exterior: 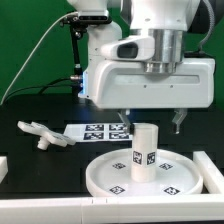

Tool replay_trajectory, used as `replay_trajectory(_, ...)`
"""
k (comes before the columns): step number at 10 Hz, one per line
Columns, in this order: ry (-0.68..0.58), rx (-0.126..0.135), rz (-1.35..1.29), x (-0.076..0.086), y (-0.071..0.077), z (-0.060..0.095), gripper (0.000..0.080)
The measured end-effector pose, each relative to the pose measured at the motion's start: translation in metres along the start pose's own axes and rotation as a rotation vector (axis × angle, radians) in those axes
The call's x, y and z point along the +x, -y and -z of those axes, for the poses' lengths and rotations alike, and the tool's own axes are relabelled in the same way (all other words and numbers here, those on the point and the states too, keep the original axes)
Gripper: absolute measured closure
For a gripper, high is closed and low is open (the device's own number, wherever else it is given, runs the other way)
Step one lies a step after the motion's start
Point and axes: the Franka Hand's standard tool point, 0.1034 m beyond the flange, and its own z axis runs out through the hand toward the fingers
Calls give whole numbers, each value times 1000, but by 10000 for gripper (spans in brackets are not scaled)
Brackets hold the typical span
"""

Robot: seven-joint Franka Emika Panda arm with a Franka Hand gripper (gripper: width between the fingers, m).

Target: Assemble round table

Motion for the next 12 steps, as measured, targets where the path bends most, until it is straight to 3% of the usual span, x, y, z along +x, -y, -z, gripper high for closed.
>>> replay_trajectory(2, 4, -3, 121, -2, -6, -1, 150)
replay_trajectory(5, 77, 33, 336, -9, -25, -4, 150)
replay_trajectory(9, 89, 21, 397, -8, -23, -11, 150)
replay_trajectory(10, 90, 20, 372, -8, -24, -11, 264)
replay_trajectory(11, 90, 21, 373, -8, -23, -11, 264)
replay_trajectory(12, 92, 21, 315, -9, -23, -11, 403)
